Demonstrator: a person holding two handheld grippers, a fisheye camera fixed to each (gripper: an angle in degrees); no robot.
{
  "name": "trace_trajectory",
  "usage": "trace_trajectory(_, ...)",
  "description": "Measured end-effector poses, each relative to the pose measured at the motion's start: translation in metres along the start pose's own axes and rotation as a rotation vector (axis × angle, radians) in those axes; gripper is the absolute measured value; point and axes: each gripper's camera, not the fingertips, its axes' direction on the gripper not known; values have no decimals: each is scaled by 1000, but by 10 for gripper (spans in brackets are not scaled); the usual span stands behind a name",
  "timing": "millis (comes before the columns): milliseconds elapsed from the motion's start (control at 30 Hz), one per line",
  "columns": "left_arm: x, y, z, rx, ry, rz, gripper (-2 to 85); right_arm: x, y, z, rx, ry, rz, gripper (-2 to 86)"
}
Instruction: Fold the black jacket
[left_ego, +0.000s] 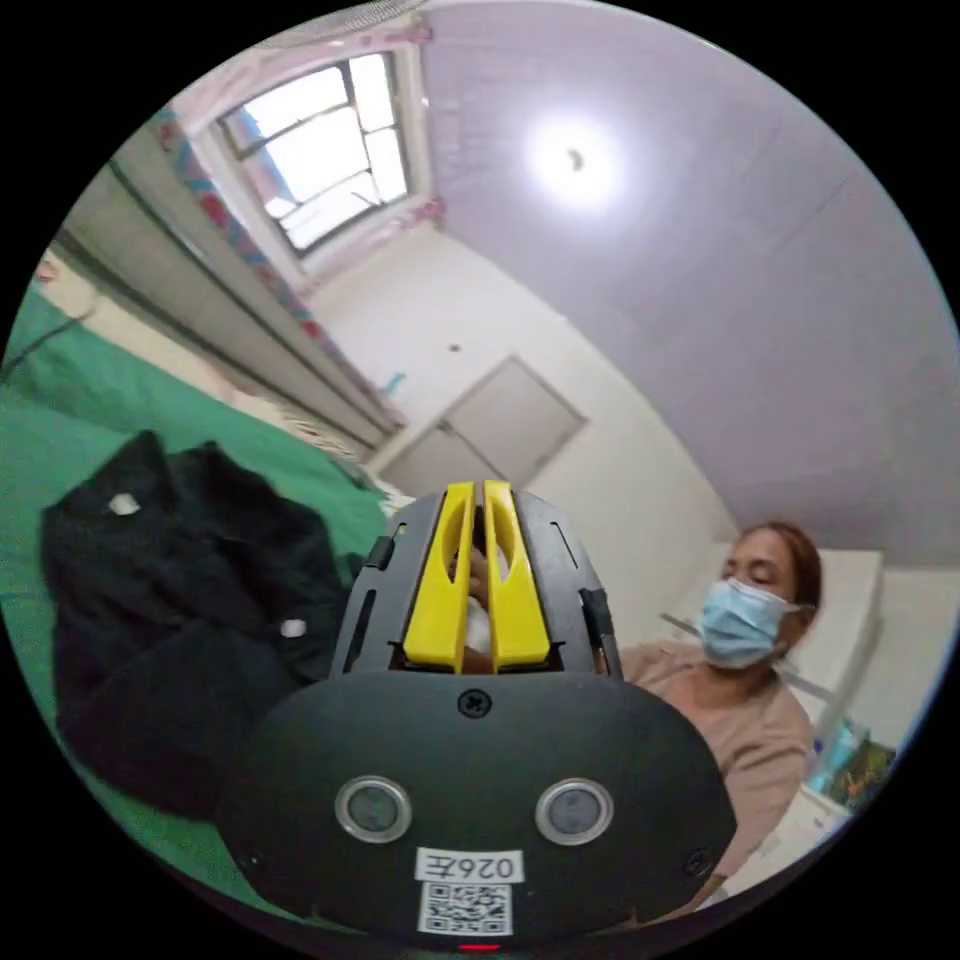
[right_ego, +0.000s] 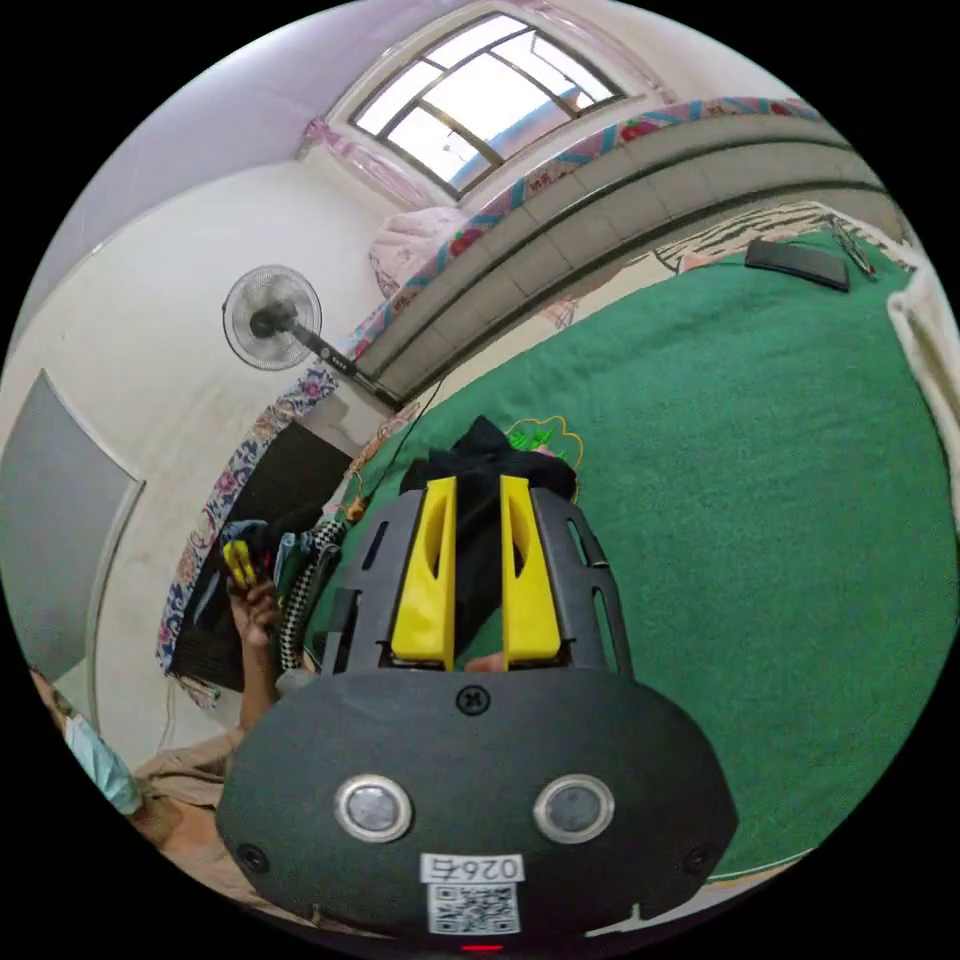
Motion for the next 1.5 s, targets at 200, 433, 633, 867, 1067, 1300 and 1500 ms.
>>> trace_trajectory(200, -50, -44, 11, -154, -751, -168, 116, -9, -2, 56, -168, -71, -160, 66)
trace_trajectory(433, -93, -64, 67, -424, -1086, -235, 149, -71, 39, 175, -573, 37, -522, 121)
trace_trajectory(633, -77, -84, 98, -554, -1036, -168, 20, -82, 65, 186, -702, 262, -722, 37)
trace_trajectory(867, -38, -96, 92, -539, -659, -125, 4, -7, 29, 64, -639, 381, -537, 11)
trace_trajectory(1067, 10, -100, 92, -772, -513, 44, 1, 86, 36, -46, -645, 406, -263, 9)
trace_trajectory(1300, 9, -121, 12, -462, -695, -126, -7, 105, 42, -108, -278, 684, -121, -3)
trace_trajectory(1500, 20, -122, -5, -157, -654, -93, 41, 18, 54, -49, -132, 441, -519, 42)
